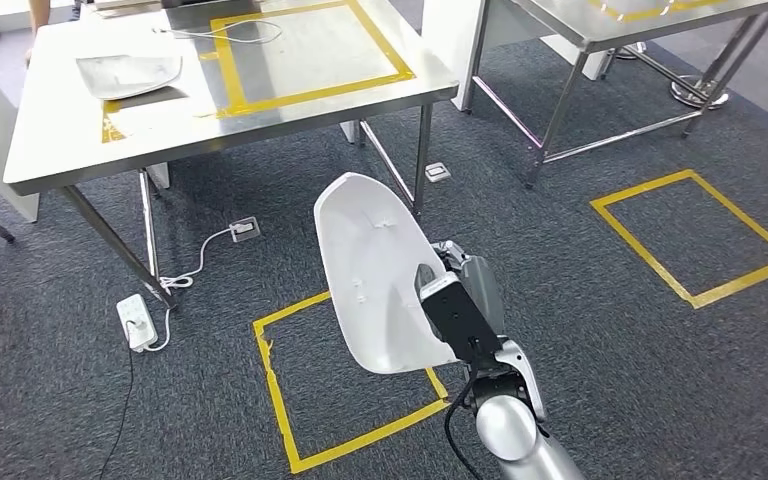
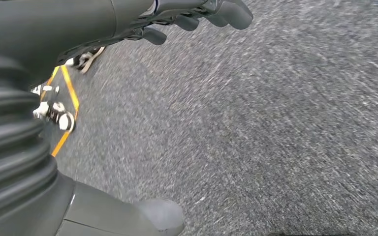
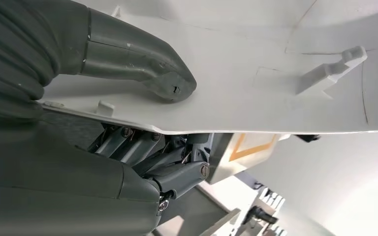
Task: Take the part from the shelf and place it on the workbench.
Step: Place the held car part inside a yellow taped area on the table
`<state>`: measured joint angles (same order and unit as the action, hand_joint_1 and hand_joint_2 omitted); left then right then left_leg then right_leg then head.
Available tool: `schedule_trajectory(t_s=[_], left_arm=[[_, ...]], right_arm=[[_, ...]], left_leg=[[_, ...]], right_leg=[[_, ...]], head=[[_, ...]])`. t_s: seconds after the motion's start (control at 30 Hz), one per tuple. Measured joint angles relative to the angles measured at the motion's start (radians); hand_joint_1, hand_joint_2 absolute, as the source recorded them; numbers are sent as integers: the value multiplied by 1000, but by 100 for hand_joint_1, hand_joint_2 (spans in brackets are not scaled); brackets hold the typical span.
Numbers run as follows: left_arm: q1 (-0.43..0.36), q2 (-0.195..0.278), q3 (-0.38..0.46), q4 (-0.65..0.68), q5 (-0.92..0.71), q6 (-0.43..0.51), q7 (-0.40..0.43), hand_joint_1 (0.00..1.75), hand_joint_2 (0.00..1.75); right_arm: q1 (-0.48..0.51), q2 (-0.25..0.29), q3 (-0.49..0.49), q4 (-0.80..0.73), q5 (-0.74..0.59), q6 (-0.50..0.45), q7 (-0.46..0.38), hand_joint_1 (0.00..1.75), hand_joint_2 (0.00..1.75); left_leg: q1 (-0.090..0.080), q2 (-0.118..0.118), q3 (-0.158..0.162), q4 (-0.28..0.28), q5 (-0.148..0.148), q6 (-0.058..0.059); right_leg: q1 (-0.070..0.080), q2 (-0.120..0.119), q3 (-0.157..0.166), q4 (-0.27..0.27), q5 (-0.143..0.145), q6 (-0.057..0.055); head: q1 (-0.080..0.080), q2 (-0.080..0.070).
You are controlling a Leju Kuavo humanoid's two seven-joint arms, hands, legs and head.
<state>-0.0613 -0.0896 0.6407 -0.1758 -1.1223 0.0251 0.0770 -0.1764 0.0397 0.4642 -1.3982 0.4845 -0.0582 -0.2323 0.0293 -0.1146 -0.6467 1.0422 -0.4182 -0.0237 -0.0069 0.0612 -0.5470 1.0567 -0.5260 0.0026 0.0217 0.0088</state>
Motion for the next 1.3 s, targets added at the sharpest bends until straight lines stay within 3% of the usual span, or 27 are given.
schedule_trajectory(t_s=[0.03,0.1,0.13,0.2,0.23,0.27,0.33,0.37,0.43,0.5,0.57,0.6,0.63,0.67,0.7,0.77,0.83,0.87,0.9,0.97,1.03,1.13,1.2,1.3], left_arm=[[0,0,0,0,0,-1,-1,0,175],[3,-1,0,1,-2,-15,-3,0,175],[4,-5,0,1,-6,-28,-1,0,175],[1,-18,0,2,-19,-53,11,0,175],[-6,-28,-1,2,-26,-58,20,0,175],[-15,-35,-2,2,-29,-56,25,0,175],[-34,-44,-2,2,-19,-36,21,0,175],[-44,-43,-2,2,-9,-25,16,0,175],[-64,-33,1,1,10,-13,10,0,175],[-83,-23,7,0,20,-13,19,0,175],[-94,-19,14,-1,25,-10,33,0,175],[-96,-18,18,-2,26,-7,39,0,175],[-96,-18,21,-1,27,-4,42,0,175],[-97,-19,24,-1,27,-2,44,0,175],[-99,-21,25,-1,28,0,45,0,175],[-106,-24,29,-1,33,5,46,0,175],[-112,-27,36,0,51,14,46,0,175],[-113,-29,44,0,63,19,45,0,175],[-114,-30,52,0,74,24,43,0,175],[-116,-33,66,0,83,30,31,0,175],[-119,-33,72,-1,80,32,9,0,175],[-120,-29,74,-1,74,24,-13,0,175],[-121,-26,74,-1,72,15,-16,0,175],[-125,-23,74,-1,67,5,-9,0,175]], right_arm=[[-11,0,0,7,8,0,4,175,175],[-29,1,0,17,43,-1,21,175,175],[-47,4,0,25,70,3,35,175,175],[-109,14,0,51,119,16,57,175,175],[-150,18,0,72,137,25,60,175,175],[-189,20,0,96,148,33,58,175,175],[-265,21,0,148,158,57,38,175,175],[-297,21,0,168,158,69,27,175,175],[-351,23,0,196,155,86,13,175,175],[-399,25,1,214,150,91,17,175,175],[-447,29,2,233,145,89,28,175,175],[-467,31,3,241,144,88,33,175,175],[-482,34,3,247,142,86,36,175,175],[-495,36,4,253,141,86,37,175,175],[-504,37,5,258,136,84,39,175,175],[-518,37,6,272,117,79,44,175,175],[-526,34,6,291,92,71,55,175,175],[-532,32,6,301,84,67,62,175,175],[-541,30,6,310,80,62,69,175,175],[-574,24,5,323,80,53,83,175,175],[-607,18,5,331,84,44,93,175,175],[-633,8,3,337,90,36,101,175,175],[-645,4,3,339,92,35,100,175,175],[-655,0,3,341,94,35,100,175,175]], left_leg=[[1,-11,-3,-2,5,-7],[3,-30,-10,-11,16,-24],[3,-22,-15,-11,17,-28],[1,33,-41,32,-15,-33],[-1,68,-64,86,-49,-34],[-1,89,-89,149,-86,-36],[-1,103,-125,252,-130,-41],[-2,106,-117,256,-127,-42],[-5,123,-50,165,-82,-38],[-15,153,22,49,-49,-23],[-23,159,38,10,-44,-6],[-22,149,34,9,-40,1],[-20,142,33,6,-37,6],[-17,136,33,4,-34,12],[-13,130,32,1,-31,17],[-8,119,30,-1,-27,23],[-6,107,27,0,-26,25],[-6,100,27,1,-26,24],[-5,95,27,2,-25,24],[-4,86,26,5,-24,19],[-6,80,21,5,-21,8],[-4,75,15,-3,-15,-15],[-4,86,0,21,-29,-25],[-5,103,-83,189,-105,-28]], right_leg=[[4,10,9,-21,3,-3],[8,-9,7,-24,10,-13],[7,-21,5,-28,16,-20],[2,-44,-1,-36,30,-37],[3,-58,-5,-37,34,-42],[5,-71,-9,-36,36,-46],[9,-106,-16,-34,38,-48],[12,-123,-19,-33,39,-49],[16,-157,-22,-27,37,-47],[22,-183,-26,-18,32,-40],[26,-199,-30,-13,32,-31],[27,-207,-30,-13,33,-27],[26,-206,-30,-12,31,-23],[23,-187,-33,-2,23,-17],[20,-158,-44,24,6,-9],[11,-89,-96,134,-50,5],[5,-69,-155,248,-85,12],[3,-68,-165,261,-75,14],[1,-68,-156,234,-48,14],[-3,-62,-98,103,22,13],[-1,-51,-57,5,54,9],[4,-50,-55,-17,59,-9],[1,-53,-53,-26,63,-25],[2,-58,-48,-30,61,-40]], head=[[0,0],[0,0],[-1,0],[-9,0],[-15,0],[-20,0],[-24,0],[-25,0],[-25,0],[-25,0],[-24,0],[-23,0],[-23,0],[-22,0],[-21,0],[-18,0],[-15,0],[-15,0],[-14,0],[-14,0],[-13,0],[-15,0],[-19,0],[-28,0]])
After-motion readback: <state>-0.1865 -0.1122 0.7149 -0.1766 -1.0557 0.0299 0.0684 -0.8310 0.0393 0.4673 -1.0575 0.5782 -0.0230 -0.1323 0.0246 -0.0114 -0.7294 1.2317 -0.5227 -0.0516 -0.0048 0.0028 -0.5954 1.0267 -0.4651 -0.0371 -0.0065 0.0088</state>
